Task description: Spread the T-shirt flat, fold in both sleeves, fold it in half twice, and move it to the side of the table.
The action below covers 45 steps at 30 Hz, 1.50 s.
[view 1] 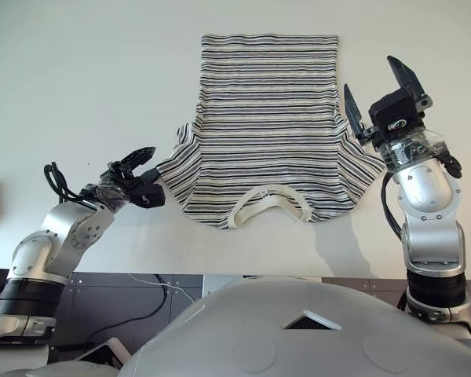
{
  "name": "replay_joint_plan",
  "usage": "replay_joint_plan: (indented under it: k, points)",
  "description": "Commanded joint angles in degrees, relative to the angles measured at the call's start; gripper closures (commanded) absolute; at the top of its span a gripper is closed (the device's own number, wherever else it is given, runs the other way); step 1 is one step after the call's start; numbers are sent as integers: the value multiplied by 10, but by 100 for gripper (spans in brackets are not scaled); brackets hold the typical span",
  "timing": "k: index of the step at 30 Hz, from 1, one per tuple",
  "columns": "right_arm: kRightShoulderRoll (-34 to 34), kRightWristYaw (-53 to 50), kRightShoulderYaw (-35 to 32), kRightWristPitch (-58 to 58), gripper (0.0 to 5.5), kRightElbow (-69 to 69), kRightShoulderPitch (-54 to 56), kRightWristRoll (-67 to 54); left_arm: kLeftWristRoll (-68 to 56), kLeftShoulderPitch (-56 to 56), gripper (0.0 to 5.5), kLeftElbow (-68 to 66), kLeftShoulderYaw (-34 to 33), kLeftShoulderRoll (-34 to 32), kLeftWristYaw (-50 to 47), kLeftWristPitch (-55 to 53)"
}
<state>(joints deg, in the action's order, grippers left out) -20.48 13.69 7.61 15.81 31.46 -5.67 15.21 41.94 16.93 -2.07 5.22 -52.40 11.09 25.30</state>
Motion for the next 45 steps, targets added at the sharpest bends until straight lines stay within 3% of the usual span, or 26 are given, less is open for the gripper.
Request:
replay_joint_plan:
  k: [1,3,8,16,20,27,37,45]
  points:
    - [9,-1,2,-6,216,-14,10,-2,2,34,289,-2,30,-8,36,4]
    - [12,-1,6,-11,216,-24,15,-2,-4,50,289,6,28,-10,33,1]
    - [17,-6,4,-19,216,-36,9,3,9,86,380,-9,28,-28,11,13]
    - [24,-11,14,-37,216,-68,19,10,57,14,380,-79,72,-39,-28,56]
    - [28,-14,17,-41,216,-75,20,14,74,2,461,-96,92,-47,-41,67]
    - [35,-19,20,-43,216,-81,20,18,71,-12,535,-107,87,-38,-74,45]
    - [35,-19,12,-50,216,-95,26,14,-53,10,538,-18,26,11,-102,56]
    - [34,-15,8,-51,216,-104,32,9,-65,10,538,59,-2,57,-111,48]
